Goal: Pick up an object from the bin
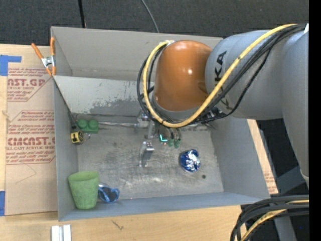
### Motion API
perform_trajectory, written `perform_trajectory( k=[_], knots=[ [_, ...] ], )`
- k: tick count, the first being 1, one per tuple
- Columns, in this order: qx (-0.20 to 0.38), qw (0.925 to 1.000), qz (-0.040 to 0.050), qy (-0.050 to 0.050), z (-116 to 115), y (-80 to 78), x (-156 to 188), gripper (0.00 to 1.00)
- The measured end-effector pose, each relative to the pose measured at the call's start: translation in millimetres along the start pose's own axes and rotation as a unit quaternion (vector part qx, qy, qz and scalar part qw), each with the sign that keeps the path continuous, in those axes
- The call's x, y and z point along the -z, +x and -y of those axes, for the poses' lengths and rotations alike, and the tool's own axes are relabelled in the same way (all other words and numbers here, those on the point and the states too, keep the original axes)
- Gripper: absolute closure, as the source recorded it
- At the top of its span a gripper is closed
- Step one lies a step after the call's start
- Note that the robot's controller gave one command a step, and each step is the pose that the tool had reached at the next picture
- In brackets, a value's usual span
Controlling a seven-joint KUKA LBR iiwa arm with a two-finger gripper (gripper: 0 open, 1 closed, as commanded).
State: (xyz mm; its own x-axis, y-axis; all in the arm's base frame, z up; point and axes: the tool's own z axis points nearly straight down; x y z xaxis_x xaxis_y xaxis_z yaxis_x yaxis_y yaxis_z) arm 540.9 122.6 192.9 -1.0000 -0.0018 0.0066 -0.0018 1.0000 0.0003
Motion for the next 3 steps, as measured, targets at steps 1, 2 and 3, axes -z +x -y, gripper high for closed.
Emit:
perform_trajectory(
  k=[1,2,3],
  knots=[
    [0.073,0.9973,0.0011,-0.001,-92,56.4,-43,0.0],
    [0.182,0.9833,0.0069,0.002,-112,49.6,-121,0.0],
    [0.181,0.9834,0.0074,0.002,-112,48.8,-120,1.0]
  ],
)
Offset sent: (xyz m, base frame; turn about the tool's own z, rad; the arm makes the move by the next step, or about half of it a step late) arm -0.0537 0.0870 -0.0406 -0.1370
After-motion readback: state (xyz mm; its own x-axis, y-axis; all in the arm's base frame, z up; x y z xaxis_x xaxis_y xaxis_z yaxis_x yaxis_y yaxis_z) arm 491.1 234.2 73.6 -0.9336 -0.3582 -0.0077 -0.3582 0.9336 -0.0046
